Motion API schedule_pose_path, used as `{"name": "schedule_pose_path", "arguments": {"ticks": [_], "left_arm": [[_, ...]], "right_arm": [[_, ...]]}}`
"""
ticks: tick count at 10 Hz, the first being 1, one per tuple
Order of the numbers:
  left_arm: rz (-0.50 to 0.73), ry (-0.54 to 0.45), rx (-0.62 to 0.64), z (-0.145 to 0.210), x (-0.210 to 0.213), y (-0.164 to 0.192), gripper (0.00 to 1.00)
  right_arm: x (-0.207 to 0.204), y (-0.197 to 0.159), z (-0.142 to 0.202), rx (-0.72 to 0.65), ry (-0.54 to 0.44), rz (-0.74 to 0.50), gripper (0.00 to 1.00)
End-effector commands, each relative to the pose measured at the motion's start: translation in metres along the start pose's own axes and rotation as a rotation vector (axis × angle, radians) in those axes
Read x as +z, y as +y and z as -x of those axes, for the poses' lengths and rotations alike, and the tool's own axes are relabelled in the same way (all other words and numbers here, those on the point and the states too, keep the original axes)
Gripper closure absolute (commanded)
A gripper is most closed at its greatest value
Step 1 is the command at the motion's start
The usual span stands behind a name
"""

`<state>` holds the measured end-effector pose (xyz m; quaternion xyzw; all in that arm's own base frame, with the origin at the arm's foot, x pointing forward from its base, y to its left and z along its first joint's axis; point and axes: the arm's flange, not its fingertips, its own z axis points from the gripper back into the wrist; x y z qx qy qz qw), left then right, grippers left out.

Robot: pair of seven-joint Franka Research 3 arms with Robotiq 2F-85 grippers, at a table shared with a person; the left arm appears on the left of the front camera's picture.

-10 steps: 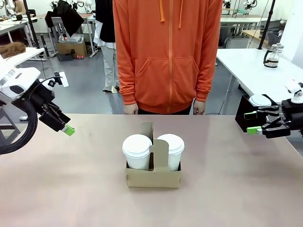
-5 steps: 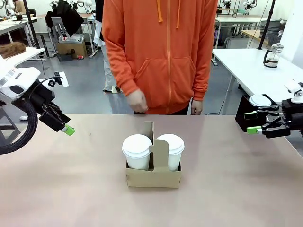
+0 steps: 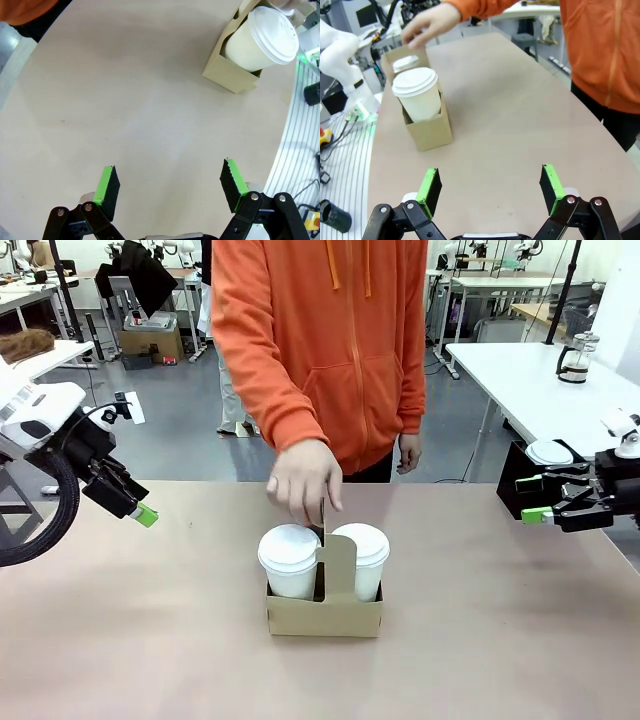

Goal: Pour a drink into a cup and package it in a carrier.
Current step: Insert the held 600 ml Paper Cup into the Cup Carrier.

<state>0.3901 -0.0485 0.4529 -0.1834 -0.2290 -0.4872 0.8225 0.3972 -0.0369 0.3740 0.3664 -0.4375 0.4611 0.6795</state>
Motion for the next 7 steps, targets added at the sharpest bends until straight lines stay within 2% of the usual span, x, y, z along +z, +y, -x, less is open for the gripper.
{"name": "schedule_pose_path", "arguments": {"ticks": [1,7], "left_arm": [[0.010,-0.009,0.015,-0.0019,0.0003,0.0002,0.00],[0.010,-0.009,0.015,-0.0019,0.0003,0.0002,0.00]], "right_arm": [[0.0018,-0.0017,-0.0029,0.005,-0.006,-0.005,0.00],[0.0018,-0.0017,-0.0029,0.005,-0.006,-0.005,0.00]]}}
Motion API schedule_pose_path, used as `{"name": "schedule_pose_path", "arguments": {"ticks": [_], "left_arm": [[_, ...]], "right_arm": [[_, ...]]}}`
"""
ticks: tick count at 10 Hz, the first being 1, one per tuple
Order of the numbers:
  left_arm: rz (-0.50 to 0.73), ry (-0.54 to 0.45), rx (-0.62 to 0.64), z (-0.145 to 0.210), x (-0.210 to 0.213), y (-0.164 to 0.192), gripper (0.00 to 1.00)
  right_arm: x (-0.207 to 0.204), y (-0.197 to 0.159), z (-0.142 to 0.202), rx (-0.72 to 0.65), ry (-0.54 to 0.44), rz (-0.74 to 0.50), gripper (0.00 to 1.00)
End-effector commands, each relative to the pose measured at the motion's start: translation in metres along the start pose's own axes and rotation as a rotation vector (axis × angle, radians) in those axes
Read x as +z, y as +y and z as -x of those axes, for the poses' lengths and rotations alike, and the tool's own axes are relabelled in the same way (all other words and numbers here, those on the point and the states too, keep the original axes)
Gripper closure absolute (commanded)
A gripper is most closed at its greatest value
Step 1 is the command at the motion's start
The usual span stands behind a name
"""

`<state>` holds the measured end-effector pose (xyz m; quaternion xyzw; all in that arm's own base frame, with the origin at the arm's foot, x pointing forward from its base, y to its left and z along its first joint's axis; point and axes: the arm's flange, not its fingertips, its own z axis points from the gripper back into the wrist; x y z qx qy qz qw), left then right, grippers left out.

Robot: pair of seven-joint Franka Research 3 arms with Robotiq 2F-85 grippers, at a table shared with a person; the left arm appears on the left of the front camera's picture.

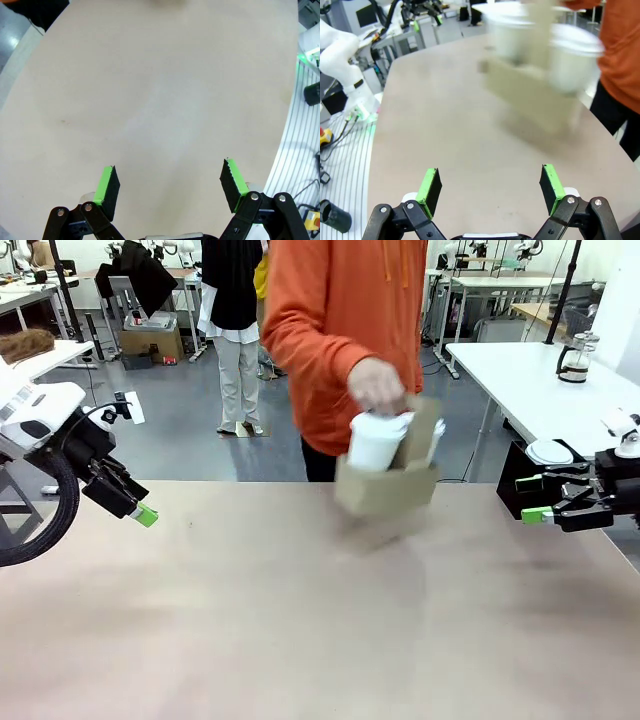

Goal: Pour a drink into a cup and package it in a carrier.
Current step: Insert the held 600 ml Paper Cup into the Cup Carrier.

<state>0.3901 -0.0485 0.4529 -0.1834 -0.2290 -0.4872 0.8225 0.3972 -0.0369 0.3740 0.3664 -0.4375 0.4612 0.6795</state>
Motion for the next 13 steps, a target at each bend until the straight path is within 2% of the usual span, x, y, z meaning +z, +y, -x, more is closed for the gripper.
{"name": "schedule_pose_path", "arguments": {"ticks": [1,13], "left_arm": [[0.010,-0.009,0.015,-0.0019,0.0003,0.0002,0.00],[0.010,-0.009,0.015,-0.0019,0.0003,0.0002,0.00]], "right_arm": [[0.0018,-0.0017,-0.0029,0.005,-0.006,-0.005,0.00],[0.0018,-0.0017,-0.0029,0.005,-0.006,-0.005,0.00]]}}
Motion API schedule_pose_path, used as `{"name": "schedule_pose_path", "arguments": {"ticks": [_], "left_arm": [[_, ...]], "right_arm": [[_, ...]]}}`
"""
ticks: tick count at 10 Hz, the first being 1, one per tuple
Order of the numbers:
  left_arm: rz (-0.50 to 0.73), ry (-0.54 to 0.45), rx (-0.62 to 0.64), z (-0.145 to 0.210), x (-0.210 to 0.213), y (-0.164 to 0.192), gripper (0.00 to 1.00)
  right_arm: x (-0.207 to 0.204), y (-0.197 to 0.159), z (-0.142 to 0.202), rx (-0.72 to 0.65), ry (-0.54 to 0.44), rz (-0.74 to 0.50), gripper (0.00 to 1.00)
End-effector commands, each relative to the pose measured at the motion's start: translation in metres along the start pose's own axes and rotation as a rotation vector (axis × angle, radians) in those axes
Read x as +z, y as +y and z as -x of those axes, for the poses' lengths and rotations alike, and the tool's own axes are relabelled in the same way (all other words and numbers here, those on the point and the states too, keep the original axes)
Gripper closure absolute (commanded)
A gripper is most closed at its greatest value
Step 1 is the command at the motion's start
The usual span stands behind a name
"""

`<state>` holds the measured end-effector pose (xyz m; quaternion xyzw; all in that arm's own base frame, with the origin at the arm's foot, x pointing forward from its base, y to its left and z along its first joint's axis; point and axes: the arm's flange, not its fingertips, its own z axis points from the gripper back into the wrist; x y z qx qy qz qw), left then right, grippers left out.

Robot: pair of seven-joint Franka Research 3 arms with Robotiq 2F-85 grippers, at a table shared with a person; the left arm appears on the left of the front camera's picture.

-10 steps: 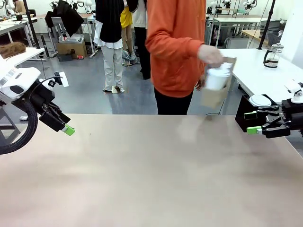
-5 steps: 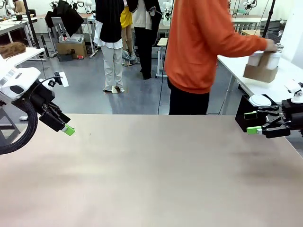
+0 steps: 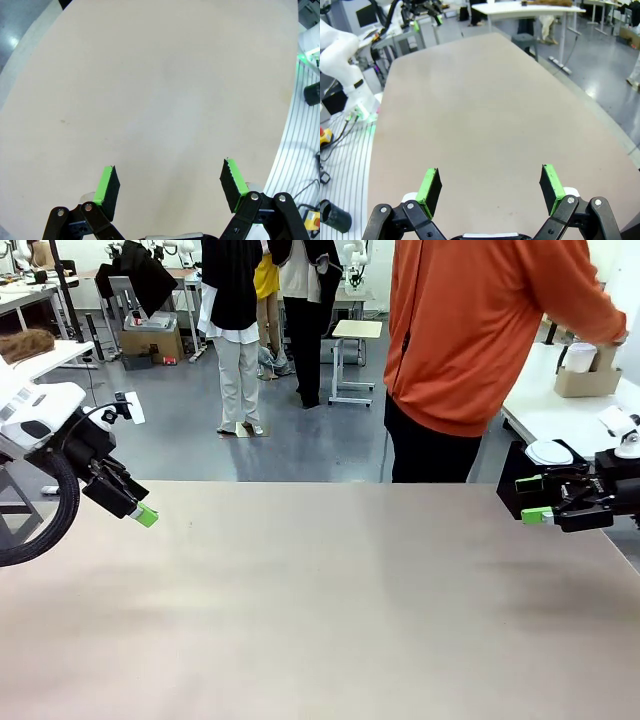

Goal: Pour a drink into a cup and package it in a carrier.
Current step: Insert the held 600 ml Paper Cup into the Cup Carrier.

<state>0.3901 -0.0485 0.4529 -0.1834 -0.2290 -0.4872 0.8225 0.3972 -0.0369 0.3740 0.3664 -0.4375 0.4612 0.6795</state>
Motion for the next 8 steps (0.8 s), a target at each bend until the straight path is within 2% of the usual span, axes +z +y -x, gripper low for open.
{"name": "schedule_pose_path", "arguments": {"ticks": [1,8], "left_arm": [[0.010,-0.009,0.015,-0.0019,0.0003,0.0002,0.00],[0.010,-0.009,0.015,-0.0019,0.0003,0.0002,0.00]], "right_arm": [[0.0018,-0.0016,-0.0028,0.005,-0.006,-0.005,0.00],[0.0018,-0.0016,-0.0028,0.005,-0.006,-0.005,0.00]]}}
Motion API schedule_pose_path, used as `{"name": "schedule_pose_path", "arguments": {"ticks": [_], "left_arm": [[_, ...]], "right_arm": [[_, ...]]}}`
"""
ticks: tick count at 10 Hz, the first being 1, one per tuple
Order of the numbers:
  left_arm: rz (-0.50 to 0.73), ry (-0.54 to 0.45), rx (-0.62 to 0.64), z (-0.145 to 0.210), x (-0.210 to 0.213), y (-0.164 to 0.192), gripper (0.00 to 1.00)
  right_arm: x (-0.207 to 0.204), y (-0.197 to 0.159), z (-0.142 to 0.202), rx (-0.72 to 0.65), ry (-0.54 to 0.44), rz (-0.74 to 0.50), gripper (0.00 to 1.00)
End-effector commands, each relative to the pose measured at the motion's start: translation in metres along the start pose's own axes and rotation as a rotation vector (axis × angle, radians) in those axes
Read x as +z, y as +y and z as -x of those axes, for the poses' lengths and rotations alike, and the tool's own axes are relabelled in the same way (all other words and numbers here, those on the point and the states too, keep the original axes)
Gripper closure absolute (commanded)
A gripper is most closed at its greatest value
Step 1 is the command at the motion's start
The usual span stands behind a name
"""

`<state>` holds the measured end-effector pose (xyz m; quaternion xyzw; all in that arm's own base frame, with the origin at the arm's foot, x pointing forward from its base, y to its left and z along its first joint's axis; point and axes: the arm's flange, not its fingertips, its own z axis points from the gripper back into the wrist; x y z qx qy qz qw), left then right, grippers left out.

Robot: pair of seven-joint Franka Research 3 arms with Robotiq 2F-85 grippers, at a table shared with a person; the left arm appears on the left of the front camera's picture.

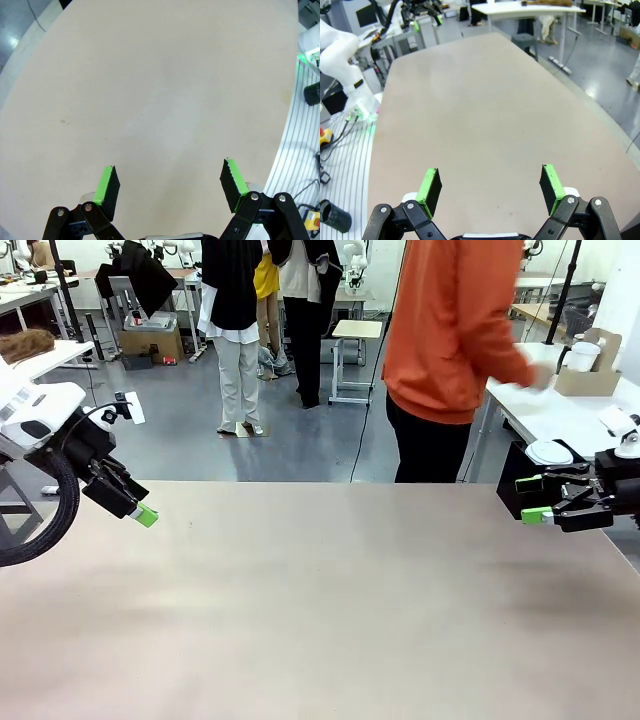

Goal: Pour a drink into a cup and package it in a carrier.
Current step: Insert the held 600 ml Paper Cup into the Cup Carrier.

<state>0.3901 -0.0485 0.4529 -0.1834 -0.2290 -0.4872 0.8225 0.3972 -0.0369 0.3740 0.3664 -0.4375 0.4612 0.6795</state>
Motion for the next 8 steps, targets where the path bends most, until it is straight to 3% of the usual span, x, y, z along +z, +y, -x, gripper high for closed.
{"name": "schedule_pose_path", "arguments": {"ticks": [1,8], "left_arm": [[0.010,-0.009,0.015,-0.0019,0.0003,0.0002,0.00],[0.010,-0.009,0.015,-0.0019,0.0003,0.0002,0.00]], "right_arm": [[0.0018,-0.0016,-0.0028,0.005,-0.006,-0.005,0.00],[0.0018,-0.0016,-0.0028,0.005,-0.006,-0.005,0.00]]}}
